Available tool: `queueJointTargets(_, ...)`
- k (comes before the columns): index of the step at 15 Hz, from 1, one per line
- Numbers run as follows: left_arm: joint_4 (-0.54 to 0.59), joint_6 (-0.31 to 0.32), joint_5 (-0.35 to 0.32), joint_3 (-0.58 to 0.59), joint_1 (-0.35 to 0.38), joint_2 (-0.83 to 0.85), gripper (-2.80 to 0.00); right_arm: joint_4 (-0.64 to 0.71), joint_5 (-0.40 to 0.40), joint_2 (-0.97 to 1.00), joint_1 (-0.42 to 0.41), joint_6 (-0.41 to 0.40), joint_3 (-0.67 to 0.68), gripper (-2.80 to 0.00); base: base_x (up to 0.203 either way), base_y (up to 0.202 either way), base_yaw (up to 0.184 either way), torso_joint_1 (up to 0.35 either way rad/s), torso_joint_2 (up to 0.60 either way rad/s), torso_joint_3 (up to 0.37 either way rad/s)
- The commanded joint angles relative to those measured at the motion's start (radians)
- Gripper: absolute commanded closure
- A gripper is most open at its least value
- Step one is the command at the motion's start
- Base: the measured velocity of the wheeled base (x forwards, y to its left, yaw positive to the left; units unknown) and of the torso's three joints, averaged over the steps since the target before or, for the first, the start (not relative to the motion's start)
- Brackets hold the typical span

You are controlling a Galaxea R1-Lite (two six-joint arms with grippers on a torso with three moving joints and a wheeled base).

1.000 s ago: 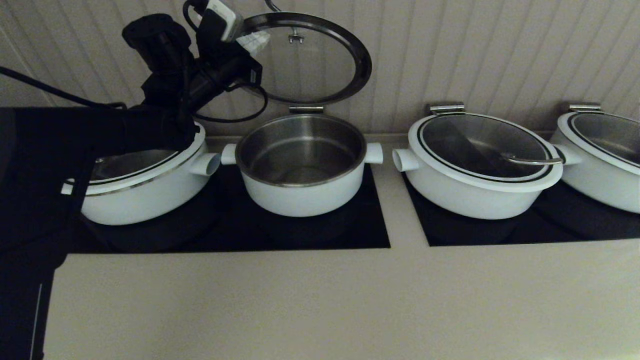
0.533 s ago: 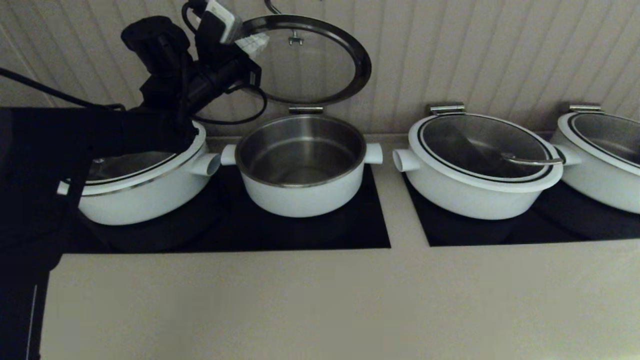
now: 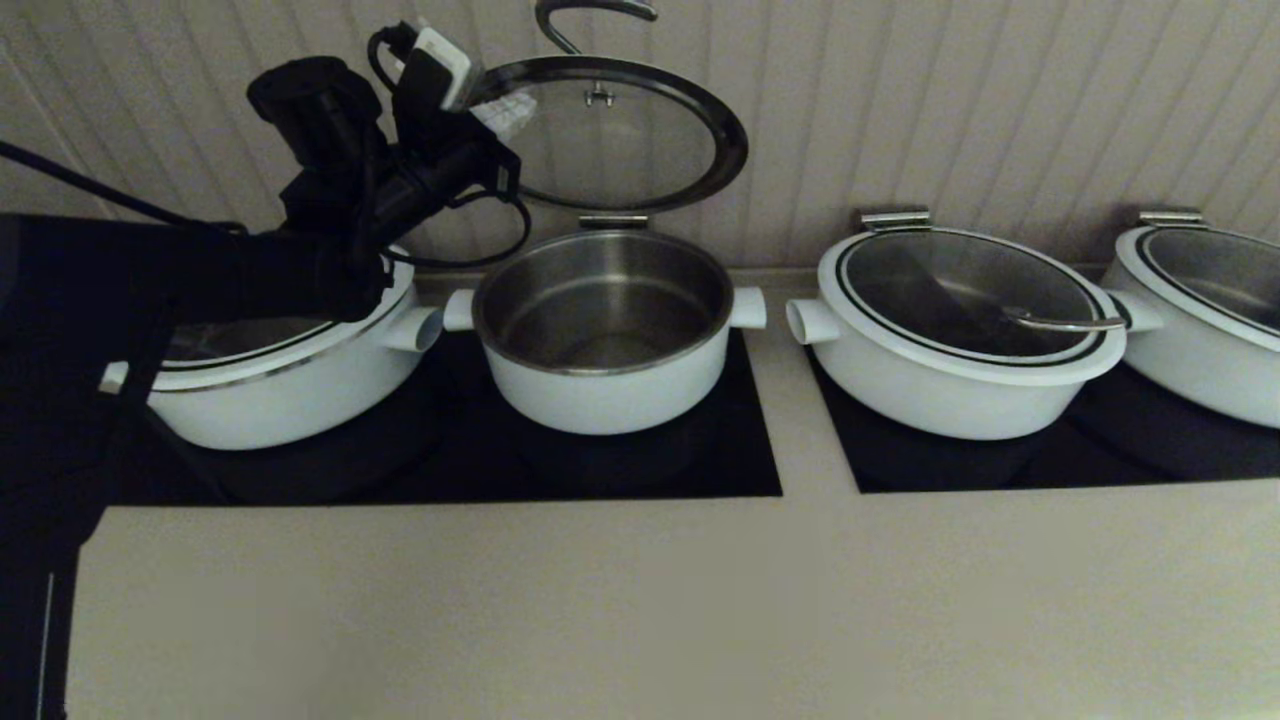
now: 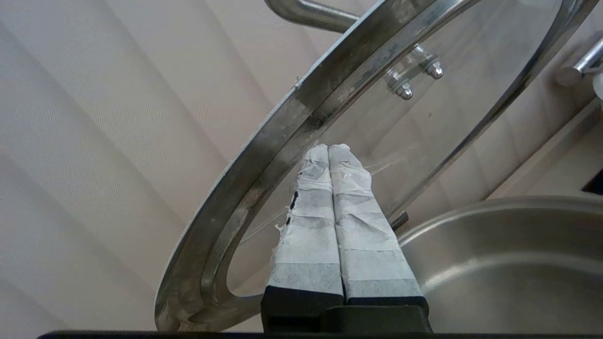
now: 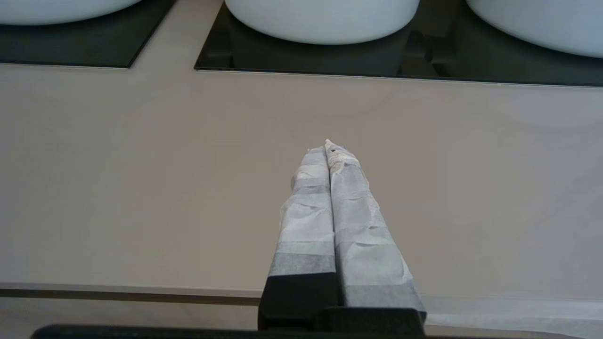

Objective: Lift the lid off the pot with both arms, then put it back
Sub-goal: Close the pot lid

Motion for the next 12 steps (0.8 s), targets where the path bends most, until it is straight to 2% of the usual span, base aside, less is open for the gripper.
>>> queueJointTargets(1, -0.003, 0.003, -0.004, 0.033, 0.0, -0.006, 0.0, 0.0, 0.001, 0.001, 0.0, -0.001, 0.0, 0.0, 0.0, 0.0, 0.0, 0.0, 0.0, 0.0)
queueJointTargets(5, -0.006, 0.02, -0.009, 0.178, -0.001, -0.063, 0.0, 0.0, 0.001, 0.001, 0.0, -0.001, 0.0, 0.0, 0.0, 0.0, 0.0, 0.0, 0.0, 0.0)
queueJointTargets(8, -0.103, 0.014, -0.008, 0.186, 0.0, -0.052, 0.0, 0.0, 0.001, 0.001, 0.0, -0.001, 0.0, 0.0, 0.0, 0.0, 0.0, 0.0, 0.0, 0.0)
queueJointTargets(12, -0.103, 0.013, -0.006, 0.18, 0.0, -0.054, 0.0, 0.0, 0.001, 0.001, 0.001, -0.001, 0.0, 0.0, 0.0, 0.0, 0.0, 0.0, 0.0, 0.0)
